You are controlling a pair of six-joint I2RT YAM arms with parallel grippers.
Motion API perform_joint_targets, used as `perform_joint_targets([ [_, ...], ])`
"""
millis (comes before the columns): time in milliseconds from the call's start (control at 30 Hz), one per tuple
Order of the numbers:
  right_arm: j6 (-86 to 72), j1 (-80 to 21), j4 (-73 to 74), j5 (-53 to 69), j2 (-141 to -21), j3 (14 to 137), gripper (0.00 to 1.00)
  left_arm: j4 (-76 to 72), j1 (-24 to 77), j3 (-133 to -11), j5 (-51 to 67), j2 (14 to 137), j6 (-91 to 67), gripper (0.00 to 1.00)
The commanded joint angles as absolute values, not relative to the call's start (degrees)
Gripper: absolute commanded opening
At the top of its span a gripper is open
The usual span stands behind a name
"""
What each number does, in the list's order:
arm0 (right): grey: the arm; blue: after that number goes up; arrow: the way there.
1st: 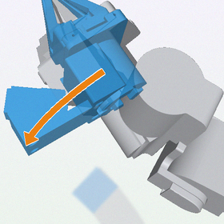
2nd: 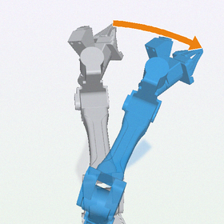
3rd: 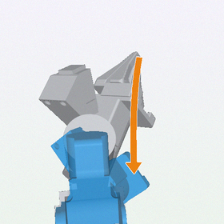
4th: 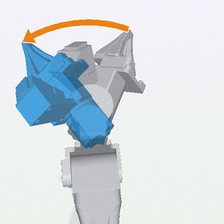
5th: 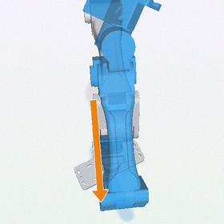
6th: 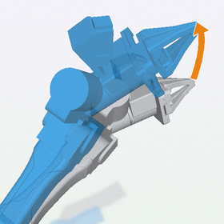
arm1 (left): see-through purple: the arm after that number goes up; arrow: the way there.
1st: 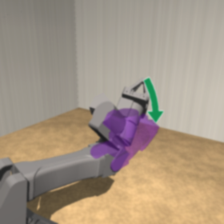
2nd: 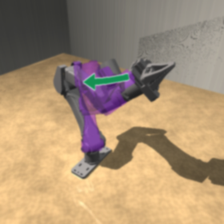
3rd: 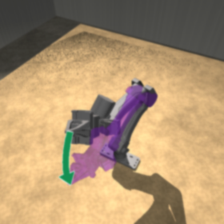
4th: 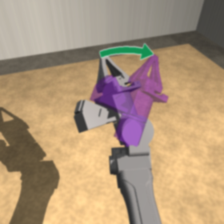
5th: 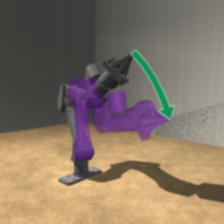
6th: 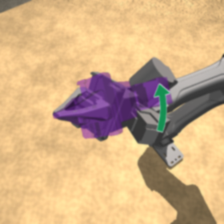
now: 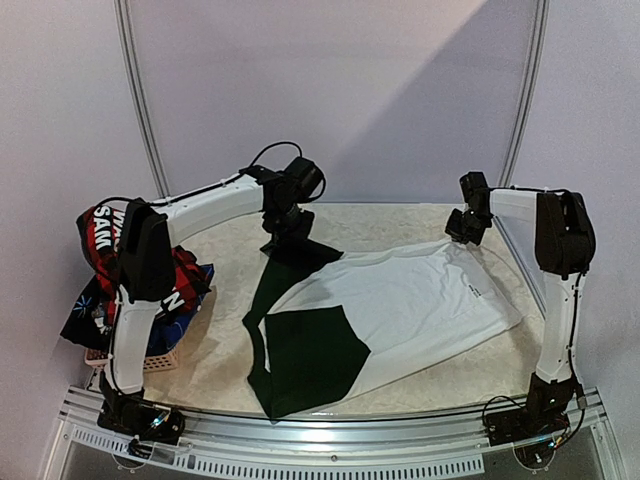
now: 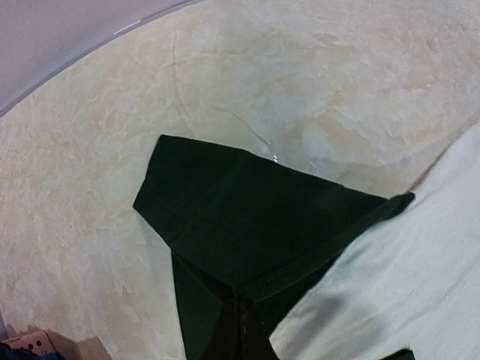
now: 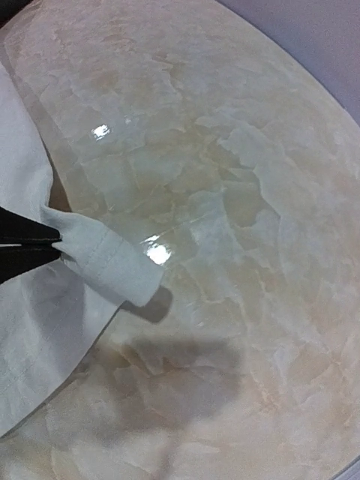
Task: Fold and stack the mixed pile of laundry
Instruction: Fold the 1/3-folded T-shirt at the center of the board.
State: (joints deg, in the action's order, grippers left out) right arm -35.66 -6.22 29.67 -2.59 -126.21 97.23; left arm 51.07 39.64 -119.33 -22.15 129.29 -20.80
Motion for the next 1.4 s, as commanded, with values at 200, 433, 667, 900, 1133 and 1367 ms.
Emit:
perform_joint_targets([
  [200, -34.6, -5.7, 27.7, -4.8, -115.9, 86.2, 0.00, 53.2, 49.0, -108.7, -28.8, 119.7, -30.5, 0.00],
  [433, -34.5, -5.7, 26.6, -6.6, -109.4, 78.8, 0.00, 57.7, 55.9, -106.8, -37.0, 118.0, -33.5, 0.00],
  [667, -34.1, -5.7, 26.7, -8.4, -105.1, 73.7, 0.00, 69.1, 61.4, -110.9, -42.6, 119.6, -35.6, 0.00],
  [900, -33.9, -5.8, 27.3, -12.2, -101.7, 69.6, 0.00, 76.5, 67.2, -116.3, -43.8, 121.3, -36.3, 0.00],
  [1133, -34.1, -5.7, 27.1, -14.7, -100.0, 66.6, 0.00, 81.2, 71.2, -121.6, -43.2, 125.1, -36.4, 0.00],
  [1367, -34.6, -5.7, 26.1, -15.0, -100.4, 64.0, 0.00, 82.2, 73.6, -123.3, -41.5, 127.4, -35.7, 0.01],
])
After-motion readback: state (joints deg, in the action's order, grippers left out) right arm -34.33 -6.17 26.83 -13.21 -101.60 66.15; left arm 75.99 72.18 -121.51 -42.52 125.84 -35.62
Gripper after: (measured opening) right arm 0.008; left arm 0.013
